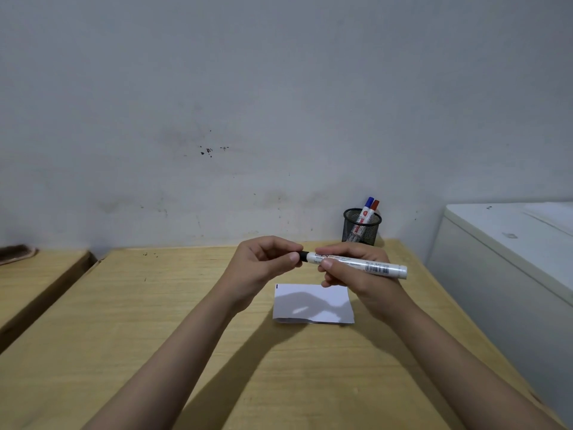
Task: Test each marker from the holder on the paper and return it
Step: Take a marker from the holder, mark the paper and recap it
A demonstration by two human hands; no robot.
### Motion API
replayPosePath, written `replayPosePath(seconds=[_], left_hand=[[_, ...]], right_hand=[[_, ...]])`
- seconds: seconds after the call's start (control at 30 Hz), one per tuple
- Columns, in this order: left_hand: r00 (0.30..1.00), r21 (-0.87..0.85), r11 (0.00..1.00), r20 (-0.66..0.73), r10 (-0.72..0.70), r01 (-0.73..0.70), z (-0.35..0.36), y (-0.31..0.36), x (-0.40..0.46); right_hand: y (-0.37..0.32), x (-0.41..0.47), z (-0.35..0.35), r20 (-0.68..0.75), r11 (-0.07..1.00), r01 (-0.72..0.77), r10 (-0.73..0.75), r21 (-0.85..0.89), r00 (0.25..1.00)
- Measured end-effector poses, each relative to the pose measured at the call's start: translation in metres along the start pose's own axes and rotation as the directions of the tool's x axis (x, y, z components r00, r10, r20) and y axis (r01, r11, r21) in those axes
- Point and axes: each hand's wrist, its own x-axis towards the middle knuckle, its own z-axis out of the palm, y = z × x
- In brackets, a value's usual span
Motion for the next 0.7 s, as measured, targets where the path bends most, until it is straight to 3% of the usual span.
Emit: replayPosePath(seconds=[0.17, 0.3, 0.33, 0.4, 0.43, 0.5, 0.57, 0.63, 0.7], left_hand=[[0.996, -0.010, 0.997, -0.054, 0.075, -0.075, 0.005, 0.002, -0.003], [0.973, 0.025, 0.992, -0.195, 0.125, -0.122, 0.008, -0.001, 0.006], [0.960, 0.042, 0.991, -0.243, 0.136, -0.130, 0.008, -0.001, 0.009], [0.929, 0.151, 0.980, -0.328, 0.173, -0.129, 0.007, -0.004, 0.016], [0.919, 0.220, 0.968, -0.343, 0.193, -0.121, 0.007, -0.005, 0.019], [0.919, 0.312, 0.945, -0.335, 0.209, -0.102, 0.008, -0.009, 0.024], [0.925, 0.357, 0.931, -0.321, 0.204, -0.082, 0.013, -0.011, 0.030], [0.932, 0.390, 0.917, -0.299, 0.207, -0.079, 0.021, -0.014, 0.039], [0.938, 0.398, 0.913, -0.272, 0.217, -0.096, 0.030, -0.016, 0.049]], right_hand=[[-0.002, 0.001, 0.002, -0.022, 0.999, -0.002, 0.003, 0.046, 1.000], [0.008, 0.008, 0.010, -0.030, 0.920, -0.195, 0.218, 0.340, 0.975], [0.009, 0.008, 0.011, -0.022, 0.904, -0.253, 0.277, 0.345, 0.961], [0.010, 0.009, 0.008, -0.035, 0.940, -0.301, 0.310, 0.162, 0.950], [0.010, 0.009, 0.005, -0.067, 0.966, -0.257, 0.259, 0.031, 0.964], [0.010, 0.012, -0.003, -0.172, 0.966, -0.069, 0.026, -0.248, 0.985], [0.011, 0.019, -0.014, -0.198, 0.850, 0.076, -0.206, -0.521, 0.958], [0.013, 0.027, -0.026, -0.137, 0.778, 0.095, -0.228, -0.621, 0.964], [0.015, 0.034, -0.033, -0.089, 0.818, 0.058, -0.133, -0.573, 0.987]])
